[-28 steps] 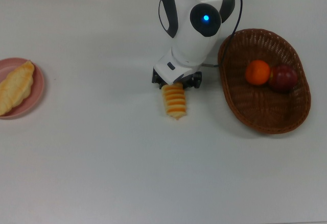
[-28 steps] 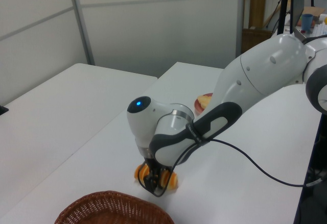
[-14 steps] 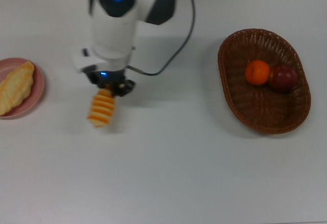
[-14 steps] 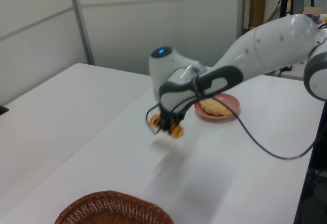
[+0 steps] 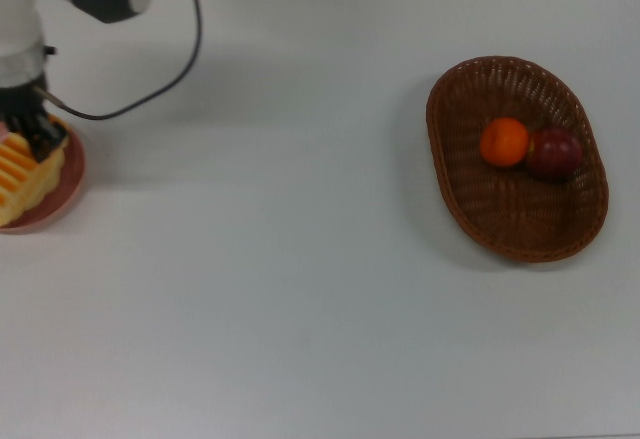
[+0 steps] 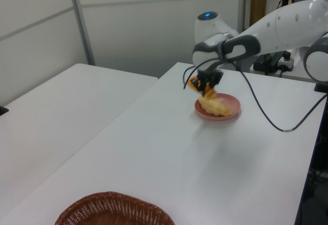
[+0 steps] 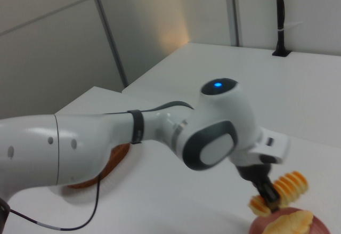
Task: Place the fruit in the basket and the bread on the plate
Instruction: 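Carry the striped roll onto the braided roll on the plate, release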
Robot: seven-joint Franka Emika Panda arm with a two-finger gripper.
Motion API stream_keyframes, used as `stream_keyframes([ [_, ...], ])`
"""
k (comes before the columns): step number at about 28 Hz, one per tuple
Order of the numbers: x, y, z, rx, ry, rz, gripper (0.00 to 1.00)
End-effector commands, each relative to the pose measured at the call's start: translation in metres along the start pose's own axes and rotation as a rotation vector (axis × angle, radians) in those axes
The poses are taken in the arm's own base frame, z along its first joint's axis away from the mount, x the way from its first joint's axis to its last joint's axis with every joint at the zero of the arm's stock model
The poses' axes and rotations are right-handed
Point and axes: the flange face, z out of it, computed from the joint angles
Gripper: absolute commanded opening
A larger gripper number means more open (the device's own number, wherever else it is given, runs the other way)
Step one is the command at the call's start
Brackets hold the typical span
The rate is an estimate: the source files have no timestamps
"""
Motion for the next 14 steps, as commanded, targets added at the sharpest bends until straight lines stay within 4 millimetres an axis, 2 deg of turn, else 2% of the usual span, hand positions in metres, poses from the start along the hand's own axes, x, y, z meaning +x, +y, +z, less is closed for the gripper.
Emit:
stream_keyframes([
  [1,0.017,0.027,0.011,0.008,0.008,0.001,0.00],
  [4,0.016,0.030,0.027,-0.003,-0.012,-0.017,0.00],
  [6,0.015,0.026,0.045,-0.013,-0.027,-0.029,0.00],
  [14,0.011,0.013,0.056,-0.007,-0.013,-0.041,0.00],
])
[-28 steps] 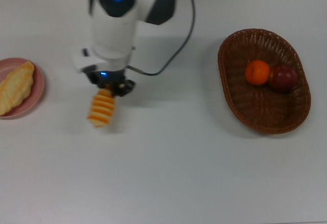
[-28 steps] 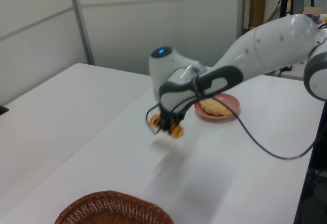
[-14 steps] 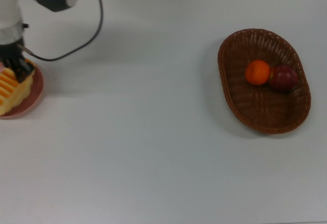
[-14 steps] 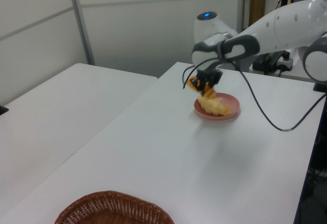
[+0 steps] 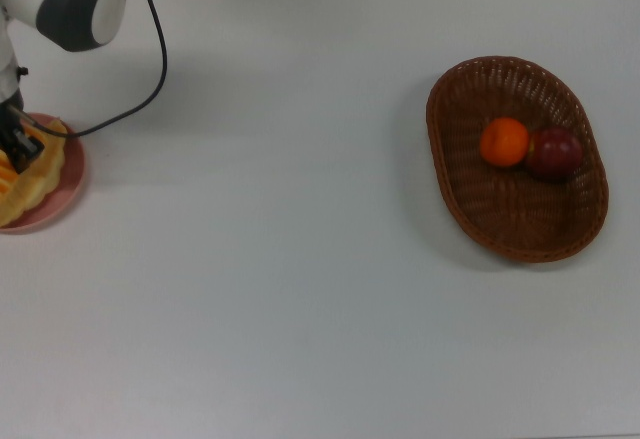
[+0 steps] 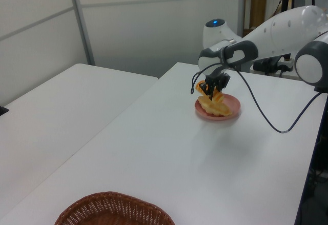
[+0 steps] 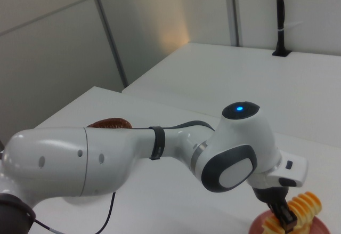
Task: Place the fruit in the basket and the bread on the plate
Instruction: 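Carry the striped roll onto the braided roll on the plate, release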
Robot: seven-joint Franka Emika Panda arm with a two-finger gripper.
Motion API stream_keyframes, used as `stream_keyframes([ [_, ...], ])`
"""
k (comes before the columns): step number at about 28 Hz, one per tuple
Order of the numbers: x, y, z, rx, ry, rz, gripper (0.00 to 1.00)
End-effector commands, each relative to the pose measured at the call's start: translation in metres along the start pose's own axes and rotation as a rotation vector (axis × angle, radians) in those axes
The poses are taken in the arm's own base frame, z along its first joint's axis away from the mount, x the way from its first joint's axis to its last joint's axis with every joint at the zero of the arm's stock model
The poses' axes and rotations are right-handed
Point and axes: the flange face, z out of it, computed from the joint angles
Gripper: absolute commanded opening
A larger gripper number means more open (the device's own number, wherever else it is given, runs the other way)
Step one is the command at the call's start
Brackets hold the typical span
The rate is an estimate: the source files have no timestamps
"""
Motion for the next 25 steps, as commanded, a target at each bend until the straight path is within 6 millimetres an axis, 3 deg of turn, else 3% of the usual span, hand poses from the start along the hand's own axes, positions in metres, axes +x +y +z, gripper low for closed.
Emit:
stream_keyframes([
  [1,0.001,-0.005,0.002,0.015,0.005,-0.012,0.11],
  [2,0.001,-0.002,0.005,0.012,-0.001,-0.013,0.31],
  [4,0.000,0.000,0.008,0.006,-0.005,-0.021,0.92],
  [5,0.000,0.001,0.008,0.006,-0.005,-0.025,1.00],
  [11,0.000,0.015,0.010,0.003,-0.017,-0.075,1.00],
  [21,-0.014,-0.002,0.023,-0.017,-0.047,-0.139,1.00],
  [25,-0.014,-0.005,0.016,-0.015,-0.039,-0.140,1.00],
])
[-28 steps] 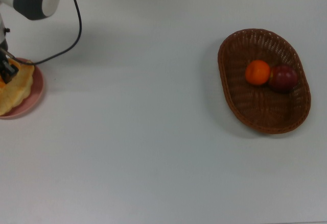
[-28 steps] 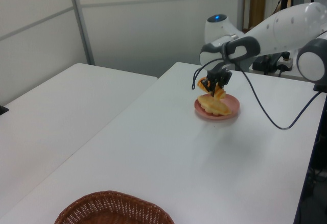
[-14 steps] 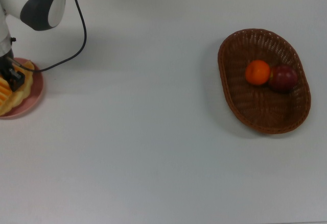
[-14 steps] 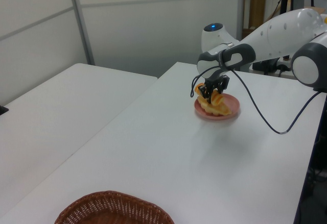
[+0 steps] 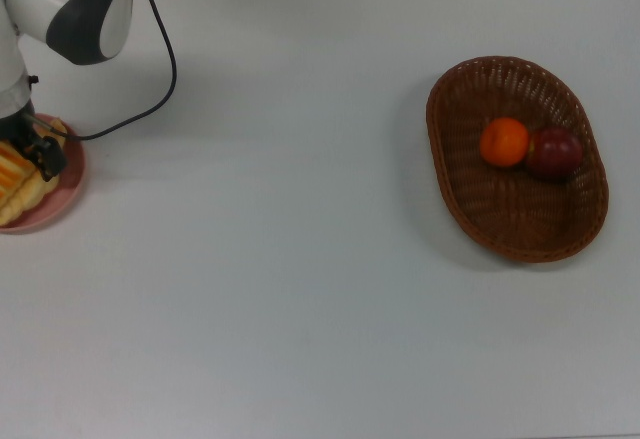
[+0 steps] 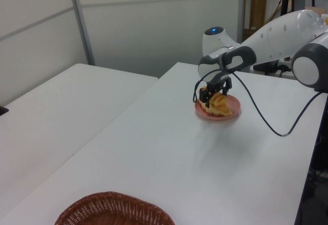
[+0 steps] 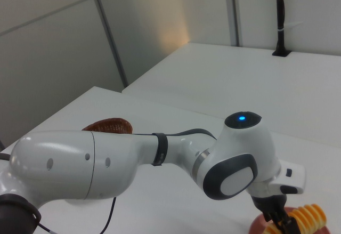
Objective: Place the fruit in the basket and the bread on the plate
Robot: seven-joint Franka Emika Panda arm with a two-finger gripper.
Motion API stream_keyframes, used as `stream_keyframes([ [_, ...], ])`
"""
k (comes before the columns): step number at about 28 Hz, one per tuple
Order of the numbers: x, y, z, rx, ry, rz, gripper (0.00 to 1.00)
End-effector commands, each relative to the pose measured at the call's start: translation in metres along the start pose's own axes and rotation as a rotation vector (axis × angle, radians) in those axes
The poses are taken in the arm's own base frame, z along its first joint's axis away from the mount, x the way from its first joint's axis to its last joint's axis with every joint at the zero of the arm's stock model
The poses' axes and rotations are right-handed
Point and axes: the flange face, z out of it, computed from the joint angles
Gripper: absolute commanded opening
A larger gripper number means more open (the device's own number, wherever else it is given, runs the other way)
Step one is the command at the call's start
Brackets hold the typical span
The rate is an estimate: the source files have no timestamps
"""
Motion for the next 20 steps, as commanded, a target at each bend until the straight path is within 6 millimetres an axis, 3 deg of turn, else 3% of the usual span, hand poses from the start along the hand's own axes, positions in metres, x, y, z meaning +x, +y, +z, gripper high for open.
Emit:
stream_keyframes([
  [1,-0.005,-0.010,-0.015,-0.001,0.011,-0.034,1.00],
  [4,-0.009,-0.022,-0.043,0.014,0.026,-0.047,1.00],
  [6,-0.018,-0.029,-0.076,0.027,0.011,-0.064,1.00],
  [10,-0.033,-0.016,-0.126,0.048,-0.024,-0.076,1.00],
  [17,-0.048,0.004,-0.170,0.089,-0.044,-0.124,1.00],
  [20,-0.051,0.001,-0.182,0.096,-0.041,-0.125,1.00],
])
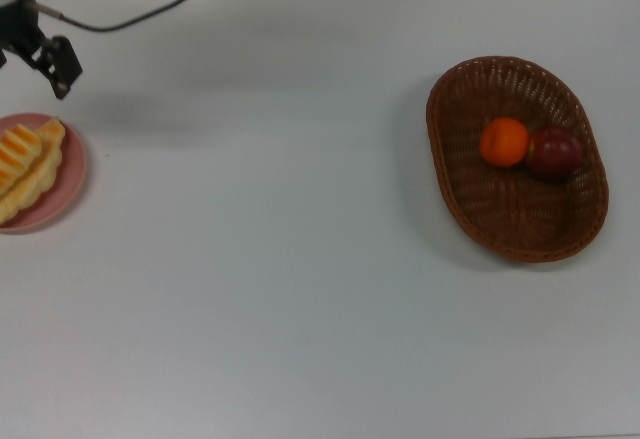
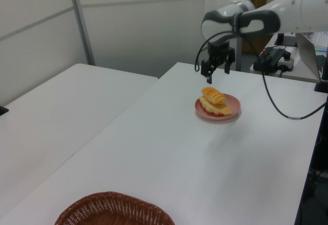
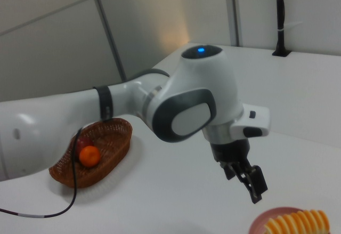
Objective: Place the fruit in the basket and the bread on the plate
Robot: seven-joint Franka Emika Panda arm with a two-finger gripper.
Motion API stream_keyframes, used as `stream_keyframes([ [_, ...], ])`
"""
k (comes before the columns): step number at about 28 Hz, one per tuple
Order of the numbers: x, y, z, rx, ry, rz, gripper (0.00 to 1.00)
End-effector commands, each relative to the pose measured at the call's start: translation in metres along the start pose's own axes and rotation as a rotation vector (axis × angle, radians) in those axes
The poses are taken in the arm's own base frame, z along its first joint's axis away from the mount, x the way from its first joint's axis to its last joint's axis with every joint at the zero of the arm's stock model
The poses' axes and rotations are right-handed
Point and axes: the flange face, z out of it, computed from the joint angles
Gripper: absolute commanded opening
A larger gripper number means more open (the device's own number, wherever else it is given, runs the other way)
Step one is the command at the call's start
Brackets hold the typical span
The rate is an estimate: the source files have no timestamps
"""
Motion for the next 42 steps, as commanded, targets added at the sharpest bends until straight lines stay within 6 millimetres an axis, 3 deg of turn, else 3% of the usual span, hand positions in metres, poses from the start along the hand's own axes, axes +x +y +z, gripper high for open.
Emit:
stream_keyframes([
  [1,-0.018,-0.005,-0.021,0.040,-0.012,-0.030,1.00],
  [8,-0.049,-0.071,-0.059,0.063,-0.088,-0.169,1.00],
  [17,-0.074,-0.150,-0.070,0.057,-0.142,-0.402,1.00],
  [23,-0.081,-0.167,-0.071,0.055,-0.158,-0.430,1.00],
  [42,-0.083,-0.183,-0.078,0.062,-0.165,-0.450,1.00],
])
